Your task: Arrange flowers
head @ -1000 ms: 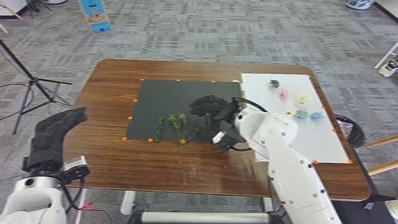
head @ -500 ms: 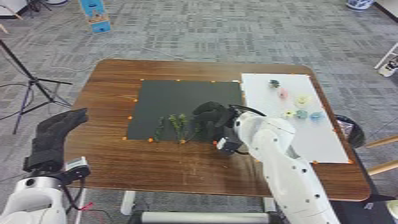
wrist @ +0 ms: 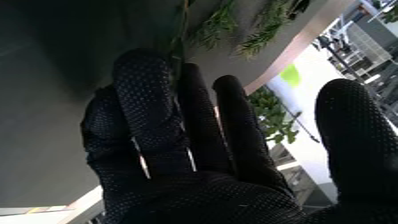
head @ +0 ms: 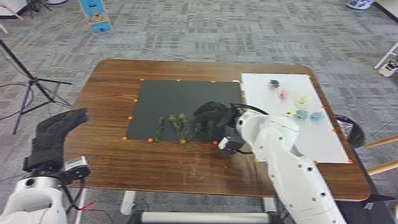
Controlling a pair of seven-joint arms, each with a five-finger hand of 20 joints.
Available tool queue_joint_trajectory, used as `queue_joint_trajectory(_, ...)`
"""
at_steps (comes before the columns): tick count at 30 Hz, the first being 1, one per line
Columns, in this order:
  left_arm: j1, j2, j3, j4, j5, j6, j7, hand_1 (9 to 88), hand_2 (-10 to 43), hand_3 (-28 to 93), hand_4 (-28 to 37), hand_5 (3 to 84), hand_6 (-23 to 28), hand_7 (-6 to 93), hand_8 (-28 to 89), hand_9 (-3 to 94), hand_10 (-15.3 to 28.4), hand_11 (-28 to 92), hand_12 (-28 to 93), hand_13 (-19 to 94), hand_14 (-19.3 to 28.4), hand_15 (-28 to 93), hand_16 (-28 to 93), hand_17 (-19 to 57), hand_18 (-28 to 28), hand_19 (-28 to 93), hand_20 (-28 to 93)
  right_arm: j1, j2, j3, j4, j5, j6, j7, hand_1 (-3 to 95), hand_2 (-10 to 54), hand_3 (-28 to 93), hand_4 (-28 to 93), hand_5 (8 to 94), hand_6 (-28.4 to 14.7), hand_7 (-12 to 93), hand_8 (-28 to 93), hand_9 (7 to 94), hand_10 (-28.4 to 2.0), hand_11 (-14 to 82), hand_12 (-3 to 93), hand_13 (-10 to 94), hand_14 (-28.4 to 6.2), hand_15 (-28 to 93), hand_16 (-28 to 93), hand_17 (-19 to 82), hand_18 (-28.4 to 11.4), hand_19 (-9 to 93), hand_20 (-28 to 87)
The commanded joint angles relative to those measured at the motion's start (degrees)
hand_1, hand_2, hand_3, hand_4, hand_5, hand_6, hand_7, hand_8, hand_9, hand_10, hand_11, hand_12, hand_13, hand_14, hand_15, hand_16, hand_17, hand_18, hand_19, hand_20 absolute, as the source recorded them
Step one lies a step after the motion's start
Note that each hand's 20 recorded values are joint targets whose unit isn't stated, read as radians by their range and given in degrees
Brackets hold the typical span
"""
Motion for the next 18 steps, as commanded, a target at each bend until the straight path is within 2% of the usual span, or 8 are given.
queue_joint_trajectory(1, 0.3, -0.5, -0.14, -0.23, -0.07, 0.11, 0.12, 26.4, 7.6, 71, -26.4, 50.4, 3.6, 19.4, -8, 48.0, 12.4, 26, 15, 35, 13.2, 14, 2, 4.9, 7.7, 7, 15, 0.52, 1.06, -0.23, -0.95, -0.05, -1.11, 0.25, 16.5, 11.1, 65, -9, 37.3, -4.7, 13, -6, 50.7, -15.3, 6.1, 10.1, 63, -20.5, 63, 37, 28, -28.4, 72, 62)
queue_joint_trajectory(16, 0.64, -0.75, -0.09, -0.43, -0.39, 0.6, 0.46, 26.3, 7.6, 71, -26.5, 50.4, 3.6, 19.3, -8, 48.0, 12.5, 26, 15, 35, 13.3, 14, 1, 4.8, 7.8, 7, 15, 0.8, 1.35, -0.78, -1.28, -0.33, -2.2, -0.2, 16.5, 10.9, 64, -9, 38.5, -4.7, 13, -6, 51.1, -15.5, 6.1, 10.1, 63, -20.6, 63, 38, 28, -28.4, 72, 63)
queue_joint_trajectory(18, 0.41, -0.68, -0.03, -0.32, -0.31, 0.34, 0.34, 26.3, 7.6, 71, -26.5, 50.4, 3.6, 19.3, -8, 47.9, 12.4, 26, 15, 35, 13.3, 14, 1, 4.8, 7.8, 7, 15, 0.81, 1.39, -0.77, -1.64, -0.37, -2.29, -0.12, 16.5, 10.9, 64, -9, 38.6, -4.7, 13, -6, 51.0, -15.5, 6.1, 10.1, 63, -20.6, 63, 37, 28, -28.4, 72, 63)
